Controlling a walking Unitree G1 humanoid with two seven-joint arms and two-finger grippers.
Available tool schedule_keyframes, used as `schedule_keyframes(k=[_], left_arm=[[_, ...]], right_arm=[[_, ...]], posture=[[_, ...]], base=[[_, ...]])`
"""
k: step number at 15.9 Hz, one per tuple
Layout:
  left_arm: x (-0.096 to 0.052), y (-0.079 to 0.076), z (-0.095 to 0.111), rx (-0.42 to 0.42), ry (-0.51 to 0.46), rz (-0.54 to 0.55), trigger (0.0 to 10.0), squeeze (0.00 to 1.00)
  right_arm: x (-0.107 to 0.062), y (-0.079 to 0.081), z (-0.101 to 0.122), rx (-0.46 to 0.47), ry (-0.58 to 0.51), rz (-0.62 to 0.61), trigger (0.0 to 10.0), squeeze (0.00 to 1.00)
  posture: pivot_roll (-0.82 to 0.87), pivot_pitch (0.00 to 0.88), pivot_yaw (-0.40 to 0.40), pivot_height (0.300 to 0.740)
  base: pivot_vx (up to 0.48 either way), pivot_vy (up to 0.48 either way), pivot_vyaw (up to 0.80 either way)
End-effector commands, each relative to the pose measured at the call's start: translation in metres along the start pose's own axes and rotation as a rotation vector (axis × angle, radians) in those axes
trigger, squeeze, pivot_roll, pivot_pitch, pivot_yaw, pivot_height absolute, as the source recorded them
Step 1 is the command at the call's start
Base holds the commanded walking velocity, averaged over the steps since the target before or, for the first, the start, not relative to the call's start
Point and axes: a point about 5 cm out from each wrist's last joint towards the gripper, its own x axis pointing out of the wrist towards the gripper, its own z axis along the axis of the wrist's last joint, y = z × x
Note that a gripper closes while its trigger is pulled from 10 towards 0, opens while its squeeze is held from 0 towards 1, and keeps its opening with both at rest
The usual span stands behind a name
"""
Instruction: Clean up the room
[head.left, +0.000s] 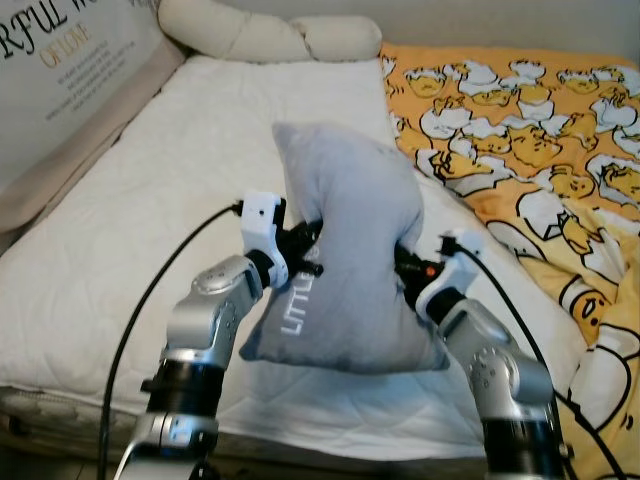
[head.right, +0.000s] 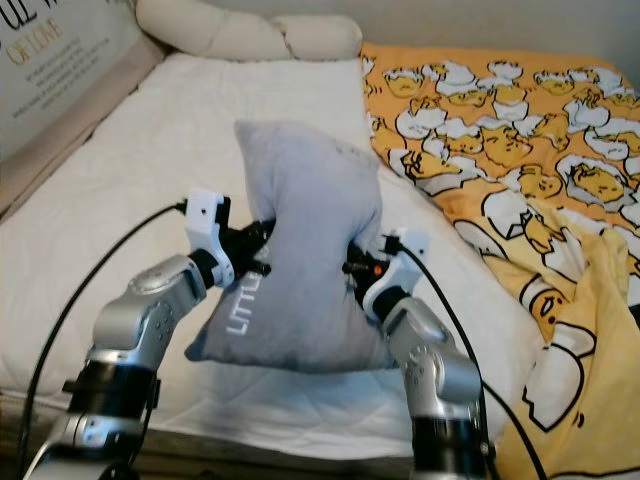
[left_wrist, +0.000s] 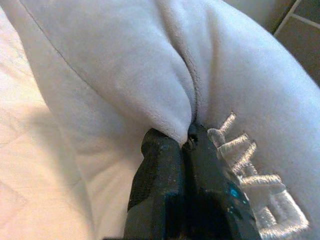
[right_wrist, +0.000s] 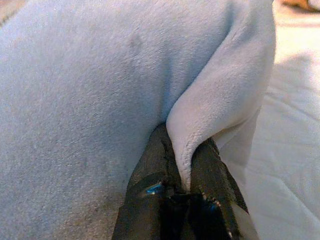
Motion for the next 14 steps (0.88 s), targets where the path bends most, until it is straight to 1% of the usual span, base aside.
schedule_keyframes(k=[1, 2, 3, 4, 5, 6, 9, 11, 14], left_arm=[[0.005, -0.015, 0.001, 0.044, 0.013, -0.044, 0.0, 0.00], [0.004, -0.013, 0.000, 0.126, 0.019, -0.015, 0.0, 0.00], [0.002, -0.014, 0.005, 0.191, -0.022, 0.013, 5.6, 0.00], [0.001, -0.012, 0.009, 0.197, -0.030, 0.060, 10.0, 0.00], [-0.001, -0.013, 0.014, 0.258, -0.055, 0.071, 10.0, 0.00], [-0.003, -0.012, 0.015, 0.279, -0.064, 0.096, 10.0, 0.00], [-0.006, -0.009, 0.016, 0.282, -0.063, 0.105, 10.0, 0.00], [-0.008, -0.006, 0.018, 0.297, -0.058, 0.123, 10.0, 0.00], [-0.009, -0.003, 0.017, 0.314, -0.050, 0.135, 10.0, 0.00]], right_arm=[[0.002, 0.015, 0.011, 0.009, -0.051, 0.059, 0.0, 0.00], [0.000, 0.013, 0.013, 0.007, -0.064, 0.050, 0.0, 0.00], [-0.002, 0.012, 0.016, -0.001, -0.083, 0.039, 0.6, 0.00], [-0.002, 0.010, 0.018, -0.033, -0.083, 0.000, 10.0, 0.00], [-0.002, 0.011, 0.017, -0.046, -0.076, -0.020, 10.0, 0.00], [-0.003, 0.011, 0.016, -0.044, -0.080, -0.025, 10.0, 0.00], [-0.005, 0.014, 0.015, -0.063, -0.086, -0.038, 10.0, 0.00], [-0.007, 0.013, 0.015, -0.095, -0.090, -0.049, 10.0, 0.00], [-0.007, 0.011, 0.012, -0.112, -0.075, -0.058, 10.0, 0.00]], posture=[[-0.11, 0.000, 0.031, 0.740], [-0.11, 0.000, 0.025, 0.740], [-0.10, 0.000, 0.021, 0.740], [-0.11, 0.000, 0.027, 0.740], [-0.11, 0.000, 0.026, 0.740], [-0.10, 0.000, 0.026, 0.740], [-0.10, 0.000, 0.034, 0.740], [-0.11, 0.000, 0.042, 0.740], [-0.10, 0.000, 0.044, 0.740]], base=[[0.000, 0.000, 0.00], [0.000, 0.000, 0.00], [0.000, 0.000, 0.00], [0.000, 0.000, 0.00], [0.000, 0.000, 0.00], [0.000, 0.000, 0.00], [0.000, 0.000, 0.00], [0.000, 0.266, 0.00], [0.000, 0.284, 0.00]])
